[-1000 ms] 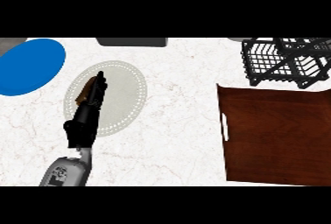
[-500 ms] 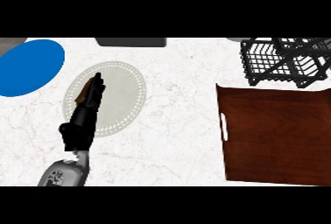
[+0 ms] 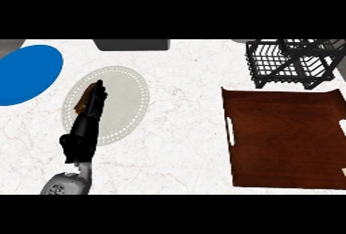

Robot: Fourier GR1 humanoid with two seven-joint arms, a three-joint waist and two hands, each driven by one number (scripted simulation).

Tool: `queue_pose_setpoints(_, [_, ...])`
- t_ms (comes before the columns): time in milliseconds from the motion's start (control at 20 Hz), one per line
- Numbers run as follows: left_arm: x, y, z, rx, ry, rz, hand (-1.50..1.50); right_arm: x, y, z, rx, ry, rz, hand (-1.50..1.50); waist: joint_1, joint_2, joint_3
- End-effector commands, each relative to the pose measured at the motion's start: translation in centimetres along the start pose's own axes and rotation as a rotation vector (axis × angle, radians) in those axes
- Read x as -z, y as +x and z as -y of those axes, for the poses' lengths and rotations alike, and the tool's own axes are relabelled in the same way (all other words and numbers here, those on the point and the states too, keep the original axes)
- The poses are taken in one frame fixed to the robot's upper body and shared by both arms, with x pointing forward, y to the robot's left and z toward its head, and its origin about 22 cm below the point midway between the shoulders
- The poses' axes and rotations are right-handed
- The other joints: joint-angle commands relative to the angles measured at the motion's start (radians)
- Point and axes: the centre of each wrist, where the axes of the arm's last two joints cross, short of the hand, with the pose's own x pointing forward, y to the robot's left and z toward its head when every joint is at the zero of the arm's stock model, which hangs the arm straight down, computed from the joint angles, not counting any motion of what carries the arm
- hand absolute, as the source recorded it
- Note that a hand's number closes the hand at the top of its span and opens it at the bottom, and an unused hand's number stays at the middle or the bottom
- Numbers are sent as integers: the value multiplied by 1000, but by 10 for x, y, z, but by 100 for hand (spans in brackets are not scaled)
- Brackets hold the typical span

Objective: Pick the lemon from the tray and place it in the tiered basket

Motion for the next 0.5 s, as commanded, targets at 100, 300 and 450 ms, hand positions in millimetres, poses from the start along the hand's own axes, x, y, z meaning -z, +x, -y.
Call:
queue_pose_setpoints(100, [-2, -3, -16, -2, 25, -23, 0, 4, -64, 72, 163, -33, -56, -150, -30, -9, 0])
queue_pose_setpoints(300, [-10, -18, -25, 9, 41, -25, 0, -6, -122, 123, 164, -44, -31, -150, -41, -9, 0])
queue_pose_setpoints(450, [-3, -7, -6, -8, 23, -16, 0, -17, -154, 159, 197, -1, -6, -150, -34, -6, 0])
